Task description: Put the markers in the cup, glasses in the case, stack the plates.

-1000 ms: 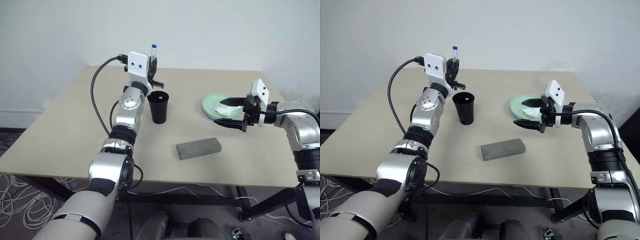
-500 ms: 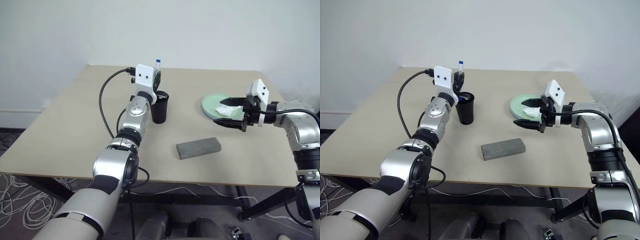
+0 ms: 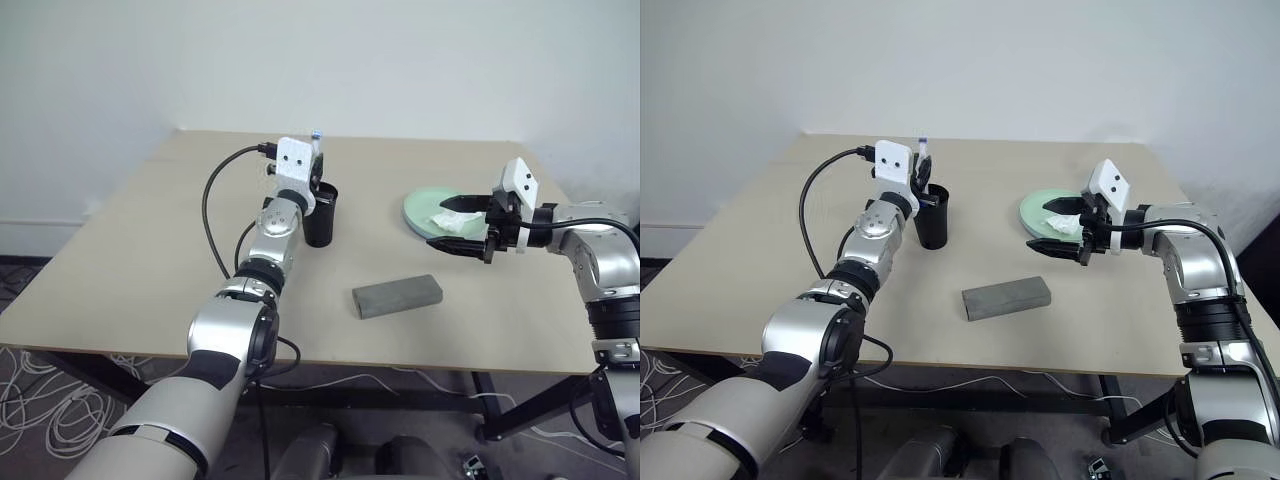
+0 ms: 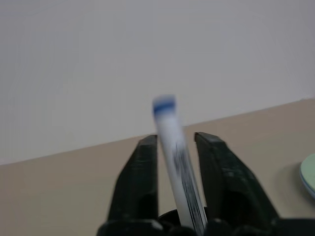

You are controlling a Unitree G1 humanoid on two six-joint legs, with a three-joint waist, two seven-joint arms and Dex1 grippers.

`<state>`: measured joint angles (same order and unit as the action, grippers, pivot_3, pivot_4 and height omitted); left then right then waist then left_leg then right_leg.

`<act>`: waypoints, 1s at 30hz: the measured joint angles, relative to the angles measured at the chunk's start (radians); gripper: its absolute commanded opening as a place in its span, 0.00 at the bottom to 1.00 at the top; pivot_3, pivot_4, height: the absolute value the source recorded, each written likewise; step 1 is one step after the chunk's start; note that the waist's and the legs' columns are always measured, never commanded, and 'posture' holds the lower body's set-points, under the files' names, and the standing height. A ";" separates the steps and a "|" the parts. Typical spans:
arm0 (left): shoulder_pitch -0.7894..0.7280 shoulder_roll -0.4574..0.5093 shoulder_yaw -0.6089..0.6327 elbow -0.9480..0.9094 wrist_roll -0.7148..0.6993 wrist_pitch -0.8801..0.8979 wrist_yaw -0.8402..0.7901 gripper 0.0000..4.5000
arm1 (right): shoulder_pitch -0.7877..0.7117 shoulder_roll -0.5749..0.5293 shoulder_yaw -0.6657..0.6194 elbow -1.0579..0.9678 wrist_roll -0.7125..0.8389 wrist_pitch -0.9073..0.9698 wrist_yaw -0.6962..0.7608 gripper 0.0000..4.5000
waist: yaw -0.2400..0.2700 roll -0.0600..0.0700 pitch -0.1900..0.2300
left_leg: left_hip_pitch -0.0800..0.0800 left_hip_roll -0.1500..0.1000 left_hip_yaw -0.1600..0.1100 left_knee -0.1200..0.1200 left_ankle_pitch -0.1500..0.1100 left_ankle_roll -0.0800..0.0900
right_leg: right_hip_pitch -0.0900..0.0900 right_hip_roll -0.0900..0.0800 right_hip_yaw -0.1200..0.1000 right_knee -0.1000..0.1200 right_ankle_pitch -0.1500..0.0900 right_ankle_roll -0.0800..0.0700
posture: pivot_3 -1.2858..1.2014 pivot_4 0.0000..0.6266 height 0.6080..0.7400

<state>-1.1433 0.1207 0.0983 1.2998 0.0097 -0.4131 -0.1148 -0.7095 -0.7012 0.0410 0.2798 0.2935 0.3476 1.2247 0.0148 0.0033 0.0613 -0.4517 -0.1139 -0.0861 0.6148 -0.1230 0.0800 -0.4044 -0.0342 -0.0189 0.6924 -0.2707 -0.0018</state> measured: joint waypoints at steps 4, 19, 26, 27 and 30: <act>0.000 0.000 0.000 0.001 0.013 0.000 0.006 0.80 | 0.006 0.000 0.000 -0.008 0.000 0.000 0.000 1.00 | 0.000 0.000 0.000 | 0.000 0.000 0.000 0.000 0.000 0.000 | 0.000 0.000 0.000 0.000 0.000 -0.001 | 0.52 0.00 0.90; -0.001 0.072 0.023 -0.100 -0.057 0.164 -0.298 0.80 | 0.019 -0.001 -0.005 -0.031 0.001 0.012 -0.007 1.00 | -0.009 0.000 0.000 | 0.000 0.000 0.000 0.000 0.000 0.000 | -0.001 0.001 0.001 0.000 0.001 -0.003 | 0.52 0.00 0.90; 0.198 0.331 0.008 -0.558 -0.164 0.562 -0.709 0.80 | 0.048 -0.002 -0.017 -0.043 0.004 0.024 -0.019 1.00 | -0.036 0.003 -0.002 | 0.001 0.000 0.001 -0.004 0.000 0.000 | -0.002 0.002 0.004 0.000 0.001 -0.004 | 0.52 0.00 0.90; 0.274 0.364 0.010 -0.648 -0.190 0.637 -0.748 0.80 | 0.051 -0.005 -0.020 -0.044 0.004 0.026 -0.021 1.00 | -0.039 0.003 -0.002 | 0.001 0.000 0.000 -0.004 0.000 0.000 | -0.002 0.002 0.004 0.000 0.002 -0.005 | 0.52 0.00 0.90; 0.449 0.432 0.009 -0.869 -0.260 0.796 -0.815 0.80 | 0.052 -0.002 -0.023 -0.046 0.008 0.028 -0.023 1.00 | -0.040 0.003 -0.002 | 0.001 0.000 0.000 -0.003 0.000 0.000 | -0.002 0.002 0.004 0.000 0.002 -0.005 | 0.52 0.00 0.90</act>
<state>-0.6948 0.5530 0.1077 0.4309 -0.2500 0.3831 -0.9297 -0.6570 -0.7031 0.0185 0.2338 0.3017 0.3757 1.2022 -0.0249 0.0059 0.0596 -0.4503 -0.1138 -0.0859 0.6115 -0.1229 0.0798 -0.4065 -0.0324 -0.0147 0.6927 -0.2690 -0.0068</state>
